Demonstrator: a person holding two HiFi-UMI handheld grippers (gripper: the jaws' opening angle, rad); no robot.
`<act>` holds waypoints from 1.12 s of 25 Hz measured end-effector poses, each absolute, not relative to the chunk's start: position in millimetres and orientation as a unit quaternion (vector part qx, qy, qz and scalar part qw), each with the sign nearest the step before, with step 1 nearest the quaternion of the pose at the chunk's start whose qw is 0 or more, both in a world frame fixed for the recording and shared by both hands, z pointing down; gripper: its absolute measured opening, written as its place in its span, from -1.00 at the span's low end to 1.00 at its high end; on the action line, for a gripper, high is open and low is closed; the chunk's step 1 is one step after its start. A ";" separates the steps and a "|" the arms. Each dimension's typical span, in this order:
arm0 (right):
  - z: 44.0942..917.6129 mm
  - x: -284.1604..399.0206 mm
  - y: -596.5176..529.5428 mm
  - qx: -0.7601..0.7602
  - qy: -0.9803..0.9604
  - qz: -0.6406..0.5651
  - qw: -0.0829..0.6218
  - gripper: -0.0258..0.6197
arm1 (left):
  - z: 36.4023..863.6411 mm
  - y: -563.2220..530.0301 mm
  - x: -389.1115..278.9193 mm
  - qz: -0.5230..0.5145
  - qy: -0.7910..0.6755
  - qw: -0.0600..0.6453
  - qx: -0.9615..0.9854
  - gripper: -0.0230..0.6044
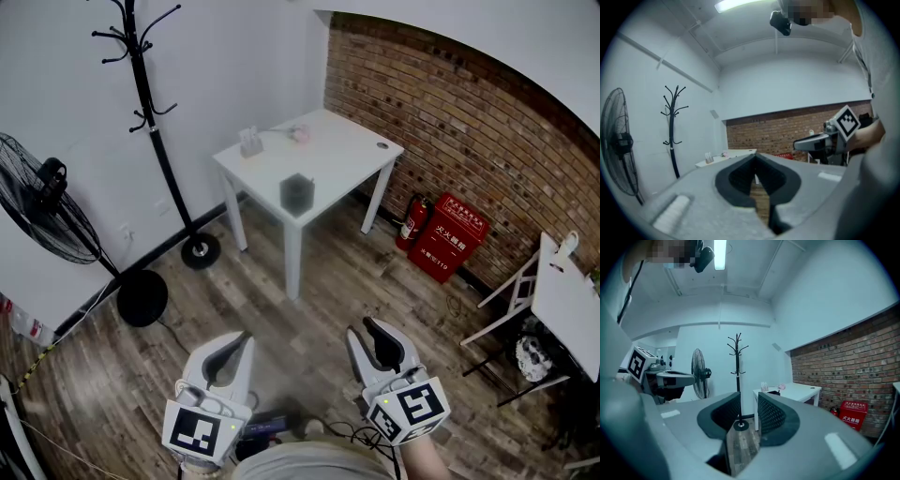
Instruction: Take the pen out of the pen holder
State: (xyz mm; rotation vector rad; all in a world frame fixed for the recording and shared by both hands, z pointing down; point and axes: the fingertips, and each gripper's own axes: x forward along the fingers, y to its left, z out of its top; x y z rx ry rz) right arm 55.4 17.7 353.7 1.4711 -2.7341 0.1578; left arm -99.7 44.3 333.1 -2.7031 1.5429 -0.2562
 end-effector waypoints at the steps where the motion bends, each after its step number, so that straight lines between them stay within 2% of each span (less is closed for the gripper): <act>1: 354.3 56.5 18.4 0.473 -0.880 0.049 0.019 -0.59 | 333.1 45.0 -99.1 -0.082 0.495 0.009 -0.865 -0.95; 28: 354.1 103.2 40.2 0.450 -0.892 0.021 0.026 -0.60 | 332.5 74.4 -45.7 -0.086 0.510 0.019 -0.855 -0.95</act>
